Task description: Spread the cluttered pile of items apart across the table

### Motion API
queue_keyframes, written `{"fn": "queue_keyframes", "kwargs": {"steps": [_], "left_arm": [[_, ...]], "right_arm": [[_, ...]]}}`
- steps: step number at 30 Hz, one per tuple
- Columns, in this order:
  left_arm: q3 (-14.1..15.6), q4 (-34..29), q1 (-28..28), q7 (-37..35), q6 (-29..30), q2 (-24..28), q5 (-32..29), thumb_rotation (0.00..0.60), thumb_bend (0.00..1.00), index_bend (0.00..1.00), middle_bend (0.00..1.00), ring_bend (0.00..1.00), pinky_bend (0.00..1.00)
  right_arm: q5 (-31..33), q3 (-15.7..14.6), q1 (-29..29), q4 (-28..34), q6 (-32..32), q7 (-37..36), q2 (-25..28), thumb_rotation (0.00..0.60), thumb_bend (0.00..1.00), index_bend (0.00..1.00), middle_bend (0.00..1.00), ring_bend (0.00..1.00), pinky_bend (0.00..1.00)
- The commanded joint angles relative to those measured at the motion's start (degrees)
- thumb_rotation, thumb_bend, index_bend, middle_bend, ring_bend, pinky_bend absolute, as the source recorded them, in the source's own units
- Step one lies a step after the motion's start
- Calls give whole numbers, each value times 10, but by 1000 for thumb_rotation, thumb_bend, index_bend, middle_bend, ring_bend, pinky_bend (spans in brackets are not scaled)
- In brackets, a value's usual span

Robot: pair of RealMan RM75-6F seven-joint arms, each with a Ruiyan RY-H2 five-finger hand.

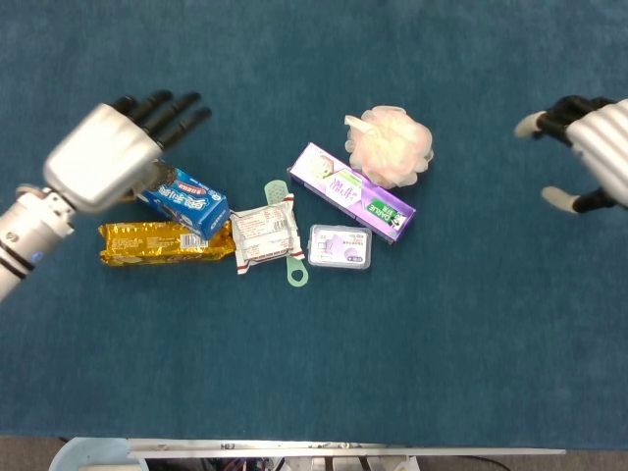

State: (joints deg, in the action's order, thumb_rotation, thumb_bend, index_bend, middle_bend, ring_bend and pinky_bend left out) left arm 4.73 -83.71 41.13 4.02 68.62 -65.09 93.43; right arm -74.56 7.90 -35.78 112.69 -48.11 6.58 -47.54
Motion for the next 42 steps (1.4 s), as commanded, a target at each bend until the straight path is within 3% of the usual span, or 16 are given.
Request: {"fn": "queue_keyframes", "kwargs": {"steps": [1, 12, 20, 29, 39, 42], "left_arm": [[-24, -15, -34, 2, 35, 0, -32, 600, 372, 7, 69, 141, 388], [-60, -73, -103, -23, 82, 17, -107, 600, 368, 11, 81, 140, 388], [-59, -133, -152, -10, 114, 64, -117, 600, 368, 31, 78, 134, 388], [-44, -174, -202, -4, 143, 108, -97, 600, 368, 36, 73, 129, 380], [-42, -186, -231, -18, 148, 125, -79, 600, 368, 36, 72, 125, 380], [-42, -189, -235, -21, 146, 129, -72, 600, 368, 36, 72, 125, 380]], "right_arm": [[6, -3, -9, 4, 7, 14, -12, 590, 220, 211, 302, 199, 334], [26, 1, -41, -10, 3, 103, -66, 600, 205, 114, 211, 145, 322], [78, 5, -108, -72, 33, 209, -162, 600, 159, 45, 148, 99, 315], [170, -4, -185, -154, 52, 313, -260, 600, 104, 17, 130, 85, 285], [334, -33, -268, -240, 48, 424, -357, 600, 88, 18, 147, 83, 283], [375, -41, -289, -267, 39, 449, -383, 600, 89, 76, 175, 83, 282]]}}
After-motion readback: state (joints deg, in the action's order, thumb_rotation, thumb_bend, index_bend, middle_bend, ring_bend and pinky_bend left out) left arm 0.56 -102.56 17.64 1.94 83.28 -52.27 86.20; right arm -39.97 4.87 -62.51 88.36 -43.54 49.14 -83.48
